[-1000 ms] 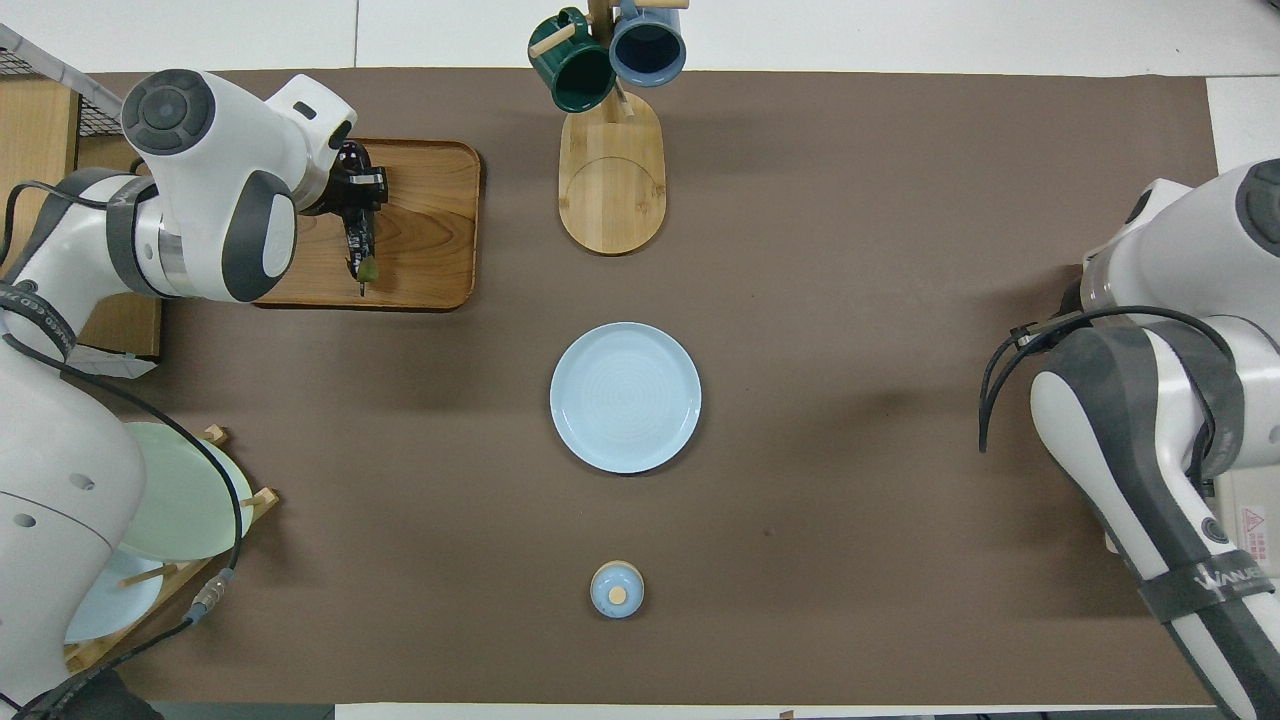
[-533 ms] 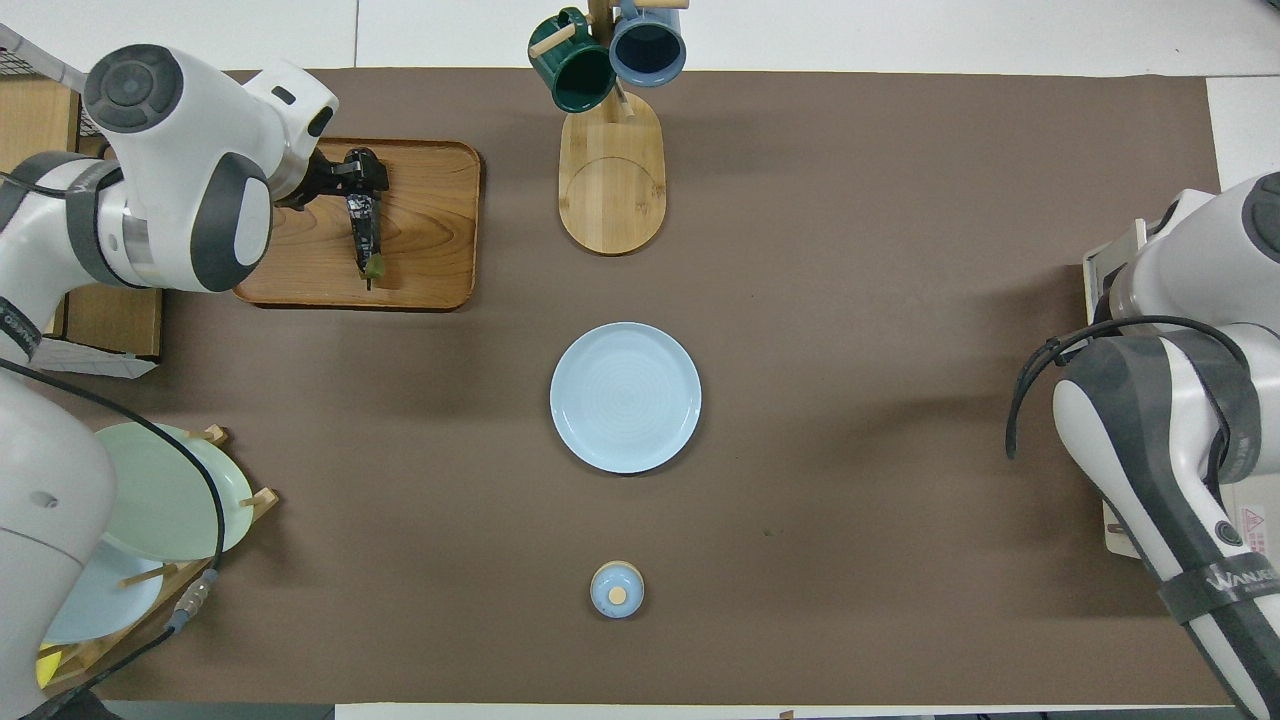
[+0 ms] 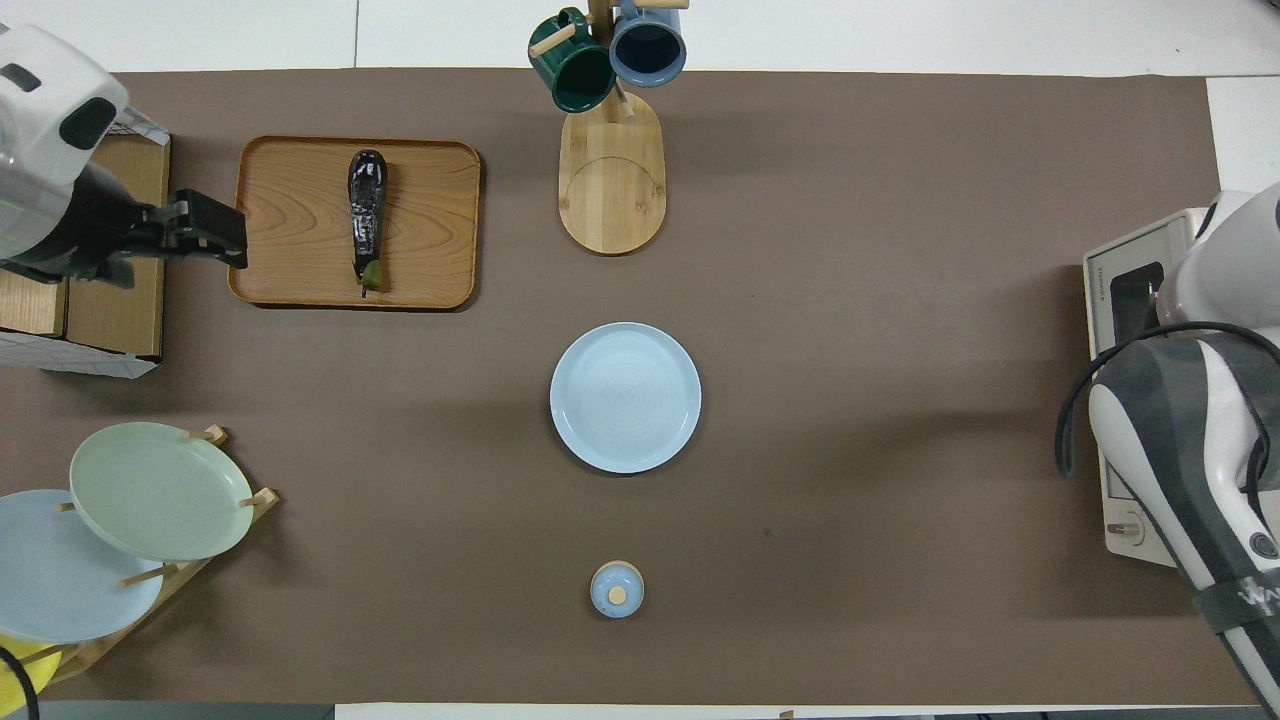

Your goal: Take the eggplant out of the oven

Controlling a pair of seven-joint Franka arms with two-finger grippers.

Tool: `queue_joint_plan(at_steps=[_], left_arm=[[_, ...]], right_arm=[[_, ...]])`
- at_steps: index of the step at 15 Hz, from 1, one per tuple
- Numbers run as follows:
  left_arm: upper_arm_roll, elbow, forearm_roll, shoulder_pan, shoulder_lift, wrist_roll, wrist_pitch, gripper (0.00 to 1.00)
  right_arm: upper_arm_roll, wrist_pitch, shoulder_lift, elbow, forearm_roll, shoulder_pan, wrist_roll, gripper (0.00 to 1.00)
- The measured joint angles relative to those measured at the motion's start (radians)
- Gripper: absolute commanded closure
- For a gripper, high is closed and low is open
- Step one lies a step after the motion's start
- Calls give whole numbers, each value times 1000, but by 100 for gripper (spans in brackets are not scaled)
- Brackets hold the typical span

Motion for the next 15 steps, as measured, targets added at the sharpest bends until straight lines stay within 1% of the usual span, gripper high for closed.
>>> queue_joint_plan(at_steps=[1,2,3,4,5,6,7,10,15], left_arm=[[0,-27,0,0,-37,0,-27,0],[0,-59,0,0,-69,0,-44,0],[-1,-95,0,0,-96,0,-49,0],[-2,-133,-1,0,-118,0,-49,0],[-3,-169,-1,0,-135,0,-47,0],[-3,-193,-3,0,-144,0,-42,0],[-2,-204,-10,0,-147,0,-37,0],[-3,-192,-46,19,-146,0,-22,0],[-5,-181,-53,37,-135,1,-22,0]], right_arm=[[1,-64,-1,62,33,0,1,100],[1,-125,-2,127,67,0,1,96],[1,-180,-3,184,121,-1,1,85],[-2,-223,-7,229,194,-2,1,77],[-6,-254,-11,264,253,-4,1,55],[-7,-272,-12,288,285,-4,1,14],[-6,-281,-12,302,303,-4,1,0],[2,-285,-14,318,320,-2,1,0],[13,-309,-25,340,320,-2,2,0]])
